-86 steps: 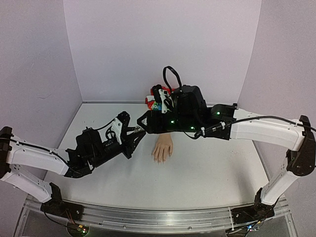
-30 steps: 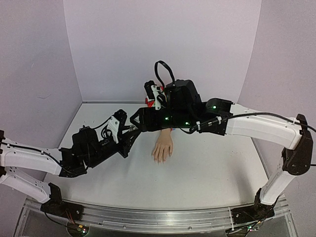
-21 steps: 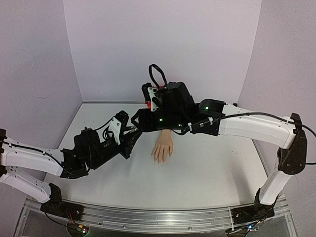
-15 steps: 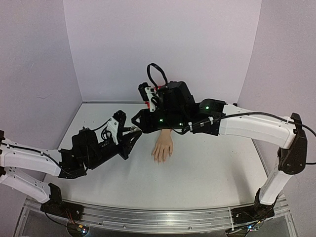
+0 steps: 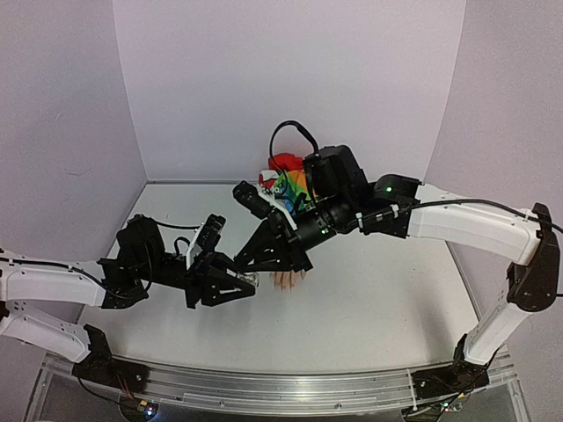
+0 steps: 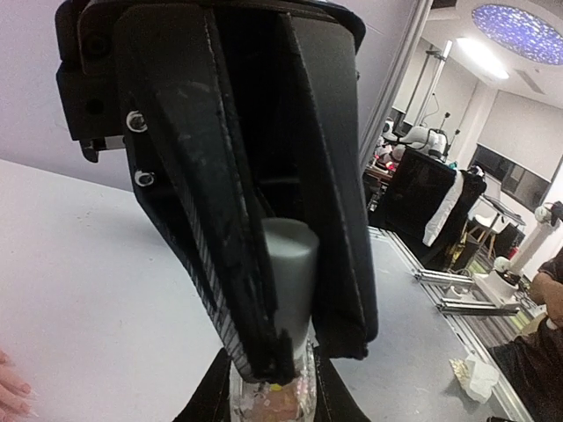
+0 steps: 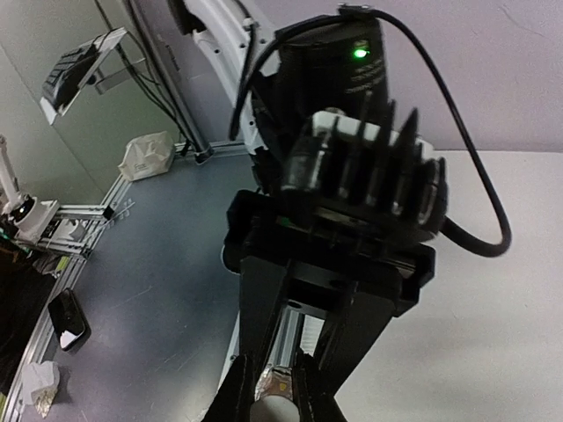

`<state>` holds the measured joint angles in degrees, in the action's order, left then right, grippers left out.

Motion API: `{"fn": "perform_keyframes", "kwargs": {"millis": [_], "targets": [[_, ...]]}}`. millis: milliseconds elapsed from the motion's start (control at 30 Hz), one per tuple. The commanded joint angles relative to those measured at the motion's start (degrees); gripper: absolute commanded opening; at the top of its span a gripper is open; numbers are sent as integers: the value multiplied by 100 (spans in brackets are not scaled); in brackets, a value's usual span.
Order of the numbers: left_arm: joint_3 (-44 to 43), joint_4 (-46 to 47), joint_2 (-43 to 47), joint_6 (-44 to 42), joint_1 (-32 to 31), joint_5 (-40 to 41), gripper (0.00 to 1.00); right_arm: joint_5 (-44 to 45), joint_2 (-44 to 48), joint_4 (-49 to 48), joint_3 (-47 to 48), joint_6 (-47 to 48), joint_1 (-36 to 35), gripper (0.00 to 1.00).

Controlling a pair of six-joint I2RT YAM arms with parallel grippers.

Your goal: Paint the nails

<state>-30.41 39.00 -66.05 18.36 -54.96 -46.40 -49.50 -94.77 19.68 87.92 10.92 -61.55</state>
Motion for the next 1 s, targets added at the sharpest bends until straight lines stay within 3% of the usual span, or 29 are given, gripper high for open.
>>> {"fn": "perform_keyframes", "kwargs": {"millis": [0,133,200,400,467,667,800,967], "targets": [[-320,-8,295,-350,134,351,0,-314,401,349,-270,254,-260,26],[-505,-762,458,-1017,125,1237,0,1369,632,-201,-427,-637,-249,89],[-561,-1035,515,-1268,117,1764,0,2442,770,-450,-574,-1150,-245,97],[-591,-1108,502,-1738,-192,4460,0,4151,814,-715,-603,-2633,-244,98],[-540,-876,434,-1970,-352,5000,0,4531,700,-728,-488,-3239,-248,93],[-497,-341,112,-2333,-648,5925,0,4695,272,-757,94,-3890,-312,71],[-559,-197,-107,-2437,-773,6204,0,4835,-56,-714,377,-4063,-347,65],[-516,-44,-140,-2439,-840,6266,0,5080,-304,-536,617,-4086,-378,50]]}}
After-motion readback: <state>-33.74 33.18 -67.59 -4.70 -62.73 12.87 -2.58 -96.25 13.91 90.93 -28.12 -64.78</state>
